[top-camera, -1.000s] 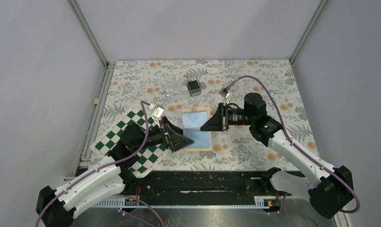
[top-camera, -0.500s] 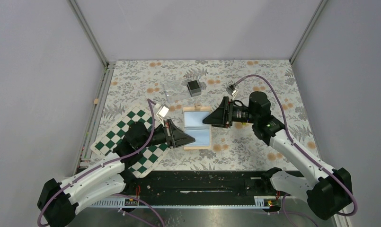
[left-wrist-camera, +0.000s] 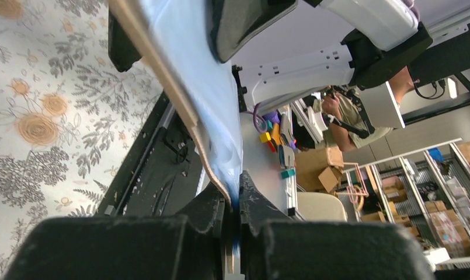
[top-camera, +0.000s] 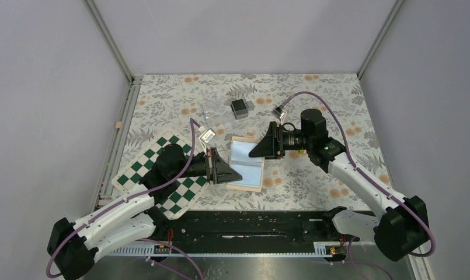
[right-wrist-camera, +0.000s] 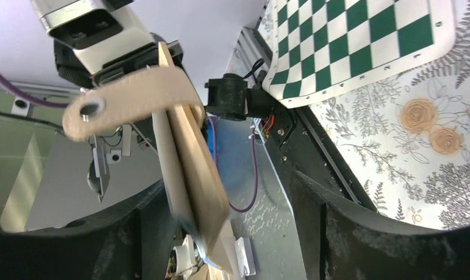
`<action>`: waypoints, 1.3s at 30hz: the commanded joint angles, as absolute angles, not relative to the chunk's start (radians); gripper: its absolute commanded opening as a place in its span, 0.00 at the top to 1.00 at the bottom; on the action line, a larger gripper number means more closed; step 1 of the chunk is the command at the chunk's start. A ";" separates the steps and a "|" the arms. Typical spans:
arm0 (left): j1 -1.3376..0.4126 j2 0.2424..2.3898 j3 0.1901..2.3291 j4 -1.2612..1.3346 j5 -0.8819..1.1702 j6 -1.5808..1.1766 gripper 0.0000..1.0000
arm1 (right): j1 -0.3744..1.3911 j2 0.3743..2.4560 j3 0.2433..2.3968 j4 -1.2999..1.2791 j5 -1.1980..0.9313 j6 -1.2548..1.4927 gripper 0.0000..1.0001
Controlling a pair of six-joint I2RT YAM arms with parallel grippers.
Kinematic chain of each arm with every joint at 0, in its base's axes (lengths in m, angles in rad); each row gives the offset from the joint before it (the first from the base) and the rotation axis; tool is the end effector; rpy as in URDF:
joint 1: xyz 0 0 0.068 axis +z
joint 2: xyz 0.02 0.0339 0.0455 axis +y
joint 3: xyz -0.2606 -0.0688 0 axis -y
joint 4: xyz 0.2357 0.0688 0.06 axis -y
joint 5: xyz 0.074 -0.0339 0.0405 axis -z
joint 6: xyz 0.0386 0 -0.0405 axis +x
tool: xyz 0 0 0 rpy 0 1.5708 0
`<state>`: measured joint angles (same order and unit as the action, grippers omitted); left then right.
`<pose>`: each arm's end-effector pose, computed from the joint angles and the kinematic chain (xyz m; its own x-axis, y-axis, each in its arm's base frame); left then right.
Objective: Put the credit cards into the card holder
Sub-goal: Open the card holder, then place the card holder at the center of the board.
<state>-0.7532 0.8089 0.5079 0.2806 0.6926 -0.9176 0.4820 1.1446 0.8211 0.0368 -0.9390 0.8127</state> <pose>0.1193 -0.1457 0.2874 -0.7969 -0.0906 -0.5973 0.5911 0.0869 -0.8019 0.2050 0.1424 0.3054 -0.8691 0.0293 -0.4938 -0.4778 0.2083 0.8534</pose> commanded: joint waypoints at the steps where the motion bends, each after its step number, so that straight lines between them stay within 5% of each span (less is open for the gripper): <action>1: -0.749 0.842 0.582 0.261 0.806 -0.912 1.00 | 0.479 1.148 0.853 0.146 -1.068 0.812 0.26; 7: -0.750 0.868 0.638 0.127 0.853 -0.838 1.00 | 0.478 1.149 0.864 0.183 -1.176 0.837 0.37; 17: -0.749 0.889 0.669 0.067 0.875 -0.797 1.00 | 0.491 1.118 0.934 -0.172 -1.182 0.598 0.52; 20: -0.749 0.896 0.680 0.045 0.880 -0.781 1.00 | 0.499 1.126 0.947 -0.224 -1.182 0.558 0.67; 24: -0.750 0.891 0.688 0.029 0.865 -0.763 1.00 | 0.502 1.135 0.953 -0.266 -1.180 0.525 0.99; 25: -0.749 0.889 0.690 0.017 0.859 -0.753 1.00 | 0.502 1.133 0.952 -0.261 -1.181 0.528 1.00; 26: -0.748 0.887 0.694 0.004 0.848 -0.739 0.97 | 0.502 1.127 0.950 -0.256 -1.172 0.534 1.00; 29: -0.740 0.874 0.712 -0.093 0.774 -0.686 0.42 | 0.496 1.113 0.944 -0.250 -1.108 0.567 1.00; 31: -0.734 0.849 0.724 -0.179 0.661 -0.647 0.21 | 0.491 1.105 0.930 -0.234 -1.054 0.614 1.00; 36: -0.732 0.755 0.749 -0.258 0.376 -0.626 0.02 | 0.474 1.068 0.814 -0.069 -0.892 0.783 1.00; 39: -0.732 0.726 0.772 -0.276 0.309 -0.608 0.01 | 0.463 1.062 0.723 0.066 -0.799 0.882 1.00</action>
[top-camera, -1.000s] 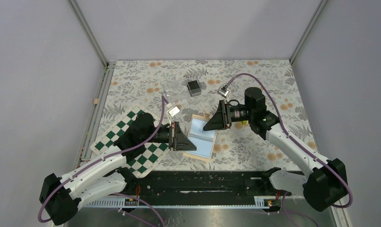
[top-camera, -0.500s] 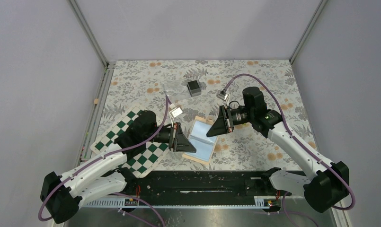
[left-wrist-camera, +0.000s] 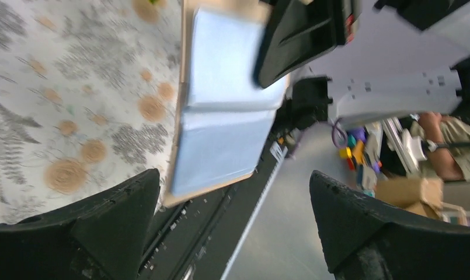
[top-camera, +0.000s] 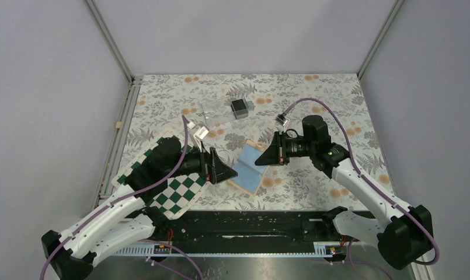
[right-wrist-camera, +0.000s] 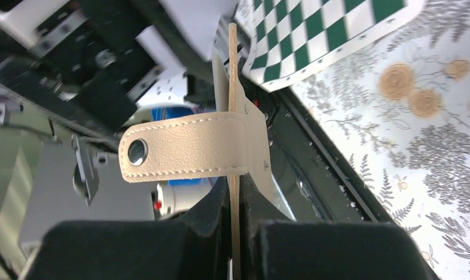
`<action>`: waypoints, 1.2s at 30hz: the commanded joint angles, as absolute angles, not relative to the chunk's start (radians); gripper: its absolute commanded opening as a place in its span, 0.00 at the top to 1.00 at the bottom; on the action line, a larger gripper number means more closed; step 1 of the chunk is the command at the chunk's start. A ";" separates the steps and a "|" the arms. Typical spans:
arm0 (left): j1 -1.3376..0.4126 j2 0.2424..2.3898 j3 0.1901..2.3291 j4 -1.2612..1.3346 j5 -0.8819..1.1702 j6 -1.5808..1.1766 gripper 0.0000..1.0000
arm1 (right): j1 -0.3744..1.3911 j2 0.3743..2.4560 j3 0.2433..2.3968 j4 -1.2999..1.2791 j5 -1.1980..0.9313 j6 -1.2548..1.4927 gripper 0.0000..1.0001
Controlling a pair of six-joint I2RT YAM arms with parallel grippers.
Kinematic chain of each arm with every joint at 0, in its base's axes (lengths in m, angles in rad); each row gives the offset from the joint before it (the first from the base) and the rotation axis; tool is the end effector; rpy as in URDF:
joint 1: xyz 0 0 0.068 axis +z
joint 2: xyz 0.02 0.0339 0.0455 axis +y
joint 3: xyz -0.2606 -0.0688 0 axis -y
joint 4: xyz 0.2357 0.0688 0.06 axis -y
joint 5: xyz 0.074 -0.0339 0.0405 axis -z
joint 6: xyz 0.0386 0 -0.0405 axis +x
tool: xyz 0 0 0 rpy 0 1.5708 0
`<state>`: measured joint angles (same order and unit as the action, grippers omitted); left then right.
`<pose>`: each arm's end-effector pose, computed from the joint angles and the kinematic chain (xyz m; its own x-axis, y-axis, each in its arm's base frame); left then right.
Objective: Put the credit cards into the card holder
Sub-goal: Place the card holder at the center of the board.
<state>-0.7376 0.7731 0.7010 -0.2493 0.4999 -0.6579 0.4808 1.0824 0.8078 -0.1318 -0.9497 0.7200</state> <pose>0.1172 -0.1315 0.3043 -0.7517 -0.0420 -0.6582 0.5904 0.4018 -0.7000 0.1889 0.1340 0.2993 -0.8777 -0.0250 -0.4786 -0.4692 0.2487 0.8474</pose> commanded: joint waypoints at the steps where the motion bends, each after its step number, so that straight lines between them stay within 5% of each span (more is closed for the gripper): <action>1: -0.732 0.721 0.778 -0.277 0.300 -0.605 0.01 | 0.461 1.065 0.686 0.127 -0.768 0.928 1.00; 10: -0.733 0.721 0.766 -0.216 0.303 -0.620 0.01 | 0.460 1.119 0.445 0.505 -0.460 1.177 1.00; 24: -0.732 0.726 0.672 -0.016 0.373 -0.685 0.01 | 0.503 0.896 0.180 0.365 -0.007 1.234 1.00; 29: -0.733 0.730 0.673 -0.004 0.389 -0.686 0.01 | 0.503 0.925 0.188 0.309 -0.023 1.264 0.77; 36: -0.732 0.724 0.675 -0.005 0.388 -0.672 0.01 | 0.502 0.829 0.197 0.092 -0.025 1.338 0.34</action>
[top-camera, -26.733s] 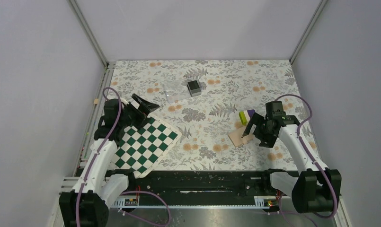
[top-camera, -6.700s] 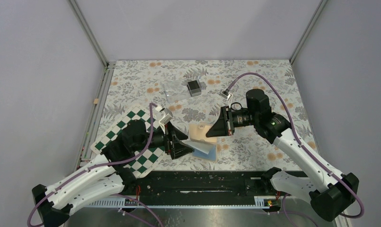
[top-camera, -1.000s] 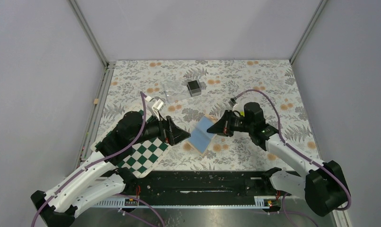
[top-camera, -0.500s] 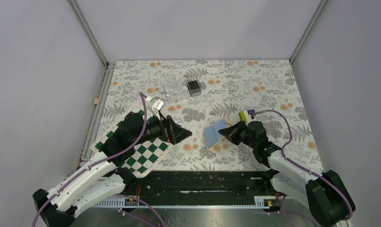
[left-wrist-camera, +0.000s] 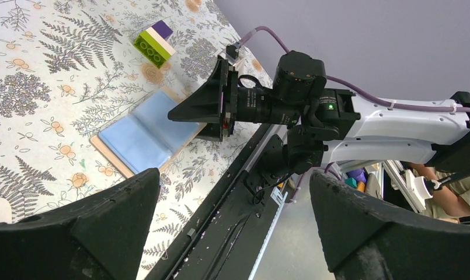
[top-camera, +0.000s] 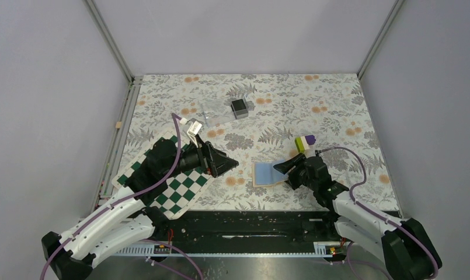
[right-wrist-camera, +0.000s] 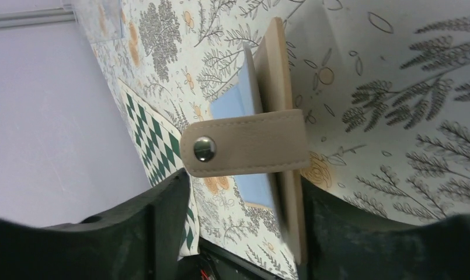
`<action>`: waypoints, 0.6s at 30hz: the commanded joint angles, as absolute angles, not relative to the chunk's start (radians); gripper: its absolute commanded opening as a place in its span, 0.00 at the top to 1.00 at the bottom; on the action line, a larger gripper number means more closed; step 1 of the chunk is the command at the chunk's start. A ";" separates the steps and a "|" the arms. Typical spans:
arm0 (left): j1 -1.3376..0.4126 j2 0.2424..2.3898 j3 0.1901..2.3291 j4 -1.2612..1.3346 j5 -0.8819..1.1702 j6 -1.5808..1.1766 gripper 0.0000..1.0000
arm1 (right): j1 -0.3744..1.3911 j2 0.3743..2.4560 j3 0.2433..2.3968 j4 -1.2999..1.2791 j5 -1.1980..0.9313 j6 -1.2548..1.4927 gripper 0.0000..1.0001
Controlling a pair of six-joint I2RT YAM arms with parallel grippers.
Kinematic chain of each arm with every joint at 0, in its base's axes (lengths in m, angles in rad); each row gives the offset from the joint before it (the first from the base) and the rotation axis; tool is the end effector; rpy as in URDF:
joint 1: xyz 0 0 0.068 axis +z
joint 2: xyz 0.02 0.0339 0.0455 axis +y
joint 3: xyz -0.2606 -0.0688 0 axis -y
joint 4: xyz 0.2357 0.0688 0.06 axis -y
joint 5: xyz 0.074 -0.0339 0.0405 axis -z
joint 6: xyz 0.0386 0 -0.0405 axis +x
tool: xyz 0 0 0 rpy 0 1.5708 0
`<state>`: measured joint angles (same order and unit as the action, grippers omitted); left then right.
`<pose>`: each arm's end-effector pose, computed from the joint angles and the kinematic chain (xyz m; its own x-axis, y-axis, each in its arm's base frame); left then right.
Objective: Put the credit cards into the card holder
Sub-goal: Place the card holder at the center of the board.
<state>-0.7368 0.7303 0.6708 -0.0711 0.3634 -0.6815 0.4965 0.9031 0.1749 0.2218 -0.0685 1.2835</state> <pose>0.1195 -0.1270 0.3189 -0.6350 -0.2190 -0.7409 0.6297 0.4088 -0.6605 0.1507 0.0847 0.1515 -0.6271 0.7484 -0.2160 0.2594 0.4621 0.8481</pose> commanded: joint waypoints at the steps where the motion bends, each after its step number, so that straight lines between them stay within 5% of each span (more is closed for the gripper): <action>1: -0.732 0.724 0.677 -0.004 0.388 -0.671 0.01 | 0.503 0.796 0.196 0.042 -0.013 1.352 0.29; 10: -0.732 0.757 0.715 -0.102 0.340 -0.646 0.01 | 0.500 0.508 0.315 -0.439 0.206 1.238 0.01; 18: -0.702 0.802 0.789 -0.305 0.102 -0.664 0.01 | 0.501 0.709 0.554 -0.516 0.133 0.894 0.01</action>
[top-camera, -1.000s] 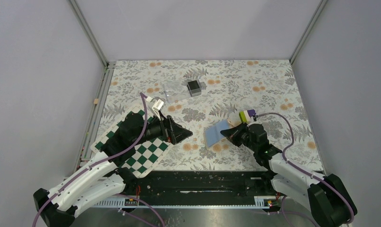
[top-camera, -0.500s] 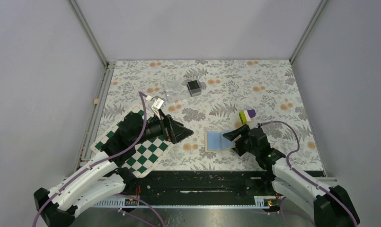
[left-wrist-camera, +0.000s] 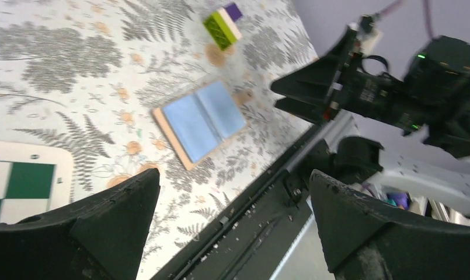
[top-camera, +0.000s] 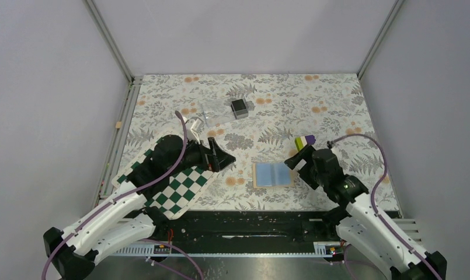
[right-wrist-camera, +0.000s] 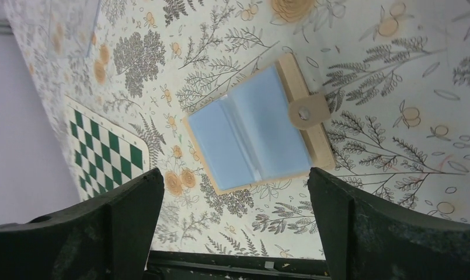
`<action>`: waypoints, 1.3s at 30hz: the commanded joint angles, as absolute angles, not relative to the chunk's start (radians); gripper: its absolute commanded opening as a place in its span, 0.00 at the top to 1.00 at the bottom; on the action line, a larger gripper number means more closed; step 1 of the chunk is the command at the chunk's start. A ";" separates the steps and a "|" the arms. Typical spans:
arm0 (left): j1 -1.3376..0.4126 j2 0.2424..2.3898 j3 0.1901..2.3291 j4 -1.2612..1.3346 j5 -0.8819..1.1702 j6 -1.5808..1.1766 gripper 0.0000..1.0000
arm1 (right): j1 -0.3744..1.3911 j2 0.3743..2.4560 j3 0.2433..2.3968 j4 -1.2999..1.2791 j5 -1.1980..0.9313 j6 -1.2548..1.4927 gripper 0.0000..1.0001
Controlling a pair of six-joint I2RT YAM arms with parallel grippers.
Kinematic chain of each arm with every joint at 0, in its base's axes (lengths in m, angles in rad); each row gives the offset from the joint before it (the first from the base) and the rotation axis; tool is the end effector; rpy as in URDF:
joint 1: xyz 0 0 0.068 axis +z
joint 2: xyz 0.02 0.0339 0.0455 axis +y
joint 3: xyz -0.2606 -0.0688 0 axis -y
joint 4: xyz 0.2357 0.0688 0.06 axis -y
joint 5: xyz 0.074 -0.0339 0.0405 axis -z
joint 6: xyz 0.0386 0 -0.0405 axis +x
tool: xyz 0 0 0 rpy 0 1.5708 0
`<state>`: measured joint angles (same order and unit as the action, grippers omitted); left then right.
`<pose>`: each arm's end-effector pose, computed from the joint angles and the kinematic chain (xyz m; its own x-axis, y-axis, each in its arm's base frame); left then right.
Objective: Put the credit cards into the card holder
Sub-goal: Place the card holder at the center of the board, then move the storage box to the center of the board.
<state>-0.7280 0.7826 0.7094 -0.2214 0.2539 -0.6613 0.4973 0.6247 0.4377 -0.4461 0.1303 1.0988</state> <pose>0.1288 -0.1278 0.3075 -0.6768 -0.1931 -0.7104 0.5168 0.5627 -0.6452 0.1271 0.0633 0.2146 -0.5757 0.6923 -0.4350 0.2899 0.6703 0.6831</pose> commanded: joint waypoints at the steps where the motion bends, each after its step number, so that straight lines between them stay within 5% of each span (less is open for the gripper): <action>1: -0.687 0.814 0.796 -0.320 0.084 -0.676 0.01 | 0.500 0.737 0.579 -0.511 0.110 0.857 0.01; 16: -0.327 1.239 0.987 -0.356 0.113 -0.769 0.02 | 0.500 0.843 0.557 -0.425 -0.035 0.681 0.02; 39: -0.206 2.058 1.636 -0.603 0.035 -0.750 0.32 | 0.500 0.909 0.518 -0.345 -0.079 0.659 0.03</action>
<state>-0.2146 2.0056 1.5482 -0.5209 0.1001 -0.7662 0.4973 0.8993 0.5182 -0.3756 -0.0727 0.6830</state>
